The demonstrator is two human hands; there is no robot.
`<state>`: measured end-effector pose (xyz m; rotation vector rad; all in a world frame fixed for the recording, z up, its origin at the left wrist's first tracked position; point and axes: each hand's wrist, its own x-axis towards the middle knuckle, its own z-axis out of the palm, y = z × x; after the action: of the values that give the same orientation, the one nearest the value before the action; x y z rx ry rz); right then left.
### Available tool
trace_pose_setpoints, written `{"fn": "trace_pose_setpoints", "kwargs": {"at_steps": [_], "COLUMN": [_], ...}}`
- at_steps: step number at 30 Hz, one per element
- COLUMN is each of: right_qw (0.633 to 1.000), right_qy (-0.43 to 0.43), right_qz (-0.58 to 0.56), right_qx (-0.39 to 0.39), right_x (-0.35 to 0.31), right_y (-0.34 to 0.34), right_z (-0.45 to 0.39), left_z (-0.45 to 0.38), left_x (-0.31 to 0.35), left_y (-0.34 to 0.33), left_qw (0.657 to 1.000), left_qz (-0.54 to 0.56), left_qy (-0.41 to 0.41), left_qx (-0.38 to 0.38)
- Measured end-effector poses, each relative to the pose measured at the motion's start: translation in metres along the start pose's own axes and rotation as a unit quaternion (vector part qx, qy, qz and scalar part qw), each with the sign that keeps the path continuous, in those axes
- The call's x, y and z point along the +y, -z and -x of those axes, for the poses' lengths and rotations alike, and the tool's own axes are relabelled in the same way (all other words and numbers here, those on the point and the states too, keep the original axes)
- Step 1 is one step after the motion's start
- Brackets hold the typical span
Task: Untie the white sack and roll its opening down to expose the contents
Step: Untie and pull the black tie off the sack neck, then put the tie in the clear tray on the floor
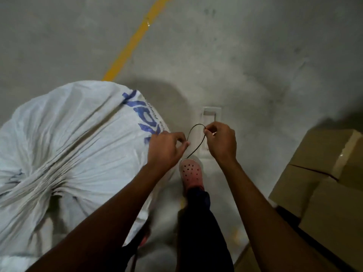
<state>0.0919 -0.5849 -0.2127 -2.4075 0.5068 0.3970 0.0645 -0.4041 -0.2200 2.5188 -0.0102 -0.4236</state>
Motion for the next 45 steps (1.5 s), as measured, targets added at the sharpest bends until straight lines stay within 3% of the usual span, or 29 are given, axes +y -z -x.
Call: {"fn": "trace_pose_setpoints", "kwargs": {"at_steps": [6,13,19,25,32,37,45], "right_qw": [0.998,0.997,0.987,0.956,0.957,0.945,0.957], "right_qy": [-0.056,-0.041,-0.042,0.038,0.043,0.062,0.039], "right_qz": [0.016,0.06,0.152,0.288,0.286,0.321,0.261], "right_qx": [0.007,0.011,0.016,0.025,-0.003,-0.03,-0.123], "right_x": [0.122,0.236,0.287,0.308,0.305,0.308,0.299], "right_y": [-0.022,-0.118,-0.187,-0.21,-0.201,-0.21,-0.185], "right_z": [-0.08,-0.191,-0.225,-0.239,-0.252,-0.246,-0.212], "left_z": [-0.07,-0.147,-0.188,-0.219,-0.248,-0.23,-0.216], "left_x": [0.015,-0.033,-0.059,-0.07,-0.069,-0.063,-0.075], "left_y": [-0.157,-0.306,-0.383,-0.396,-0.374,-0.371,-0.338], "left_qw": [0.997,0.995,0.986,0.977,0.97,0.937,0.941], "left_qz": [-0.012,-0.017,-0.111,-0.21,-0.236,-0.326,-0.284], "left_qy": [-0.008,0.054,0.103,0.006,-0.025,-0.039,-0.1], "left_qx": [-0.081,-0.076,-0.072,-0.039,-0.054,-0.121,-0.153]}}
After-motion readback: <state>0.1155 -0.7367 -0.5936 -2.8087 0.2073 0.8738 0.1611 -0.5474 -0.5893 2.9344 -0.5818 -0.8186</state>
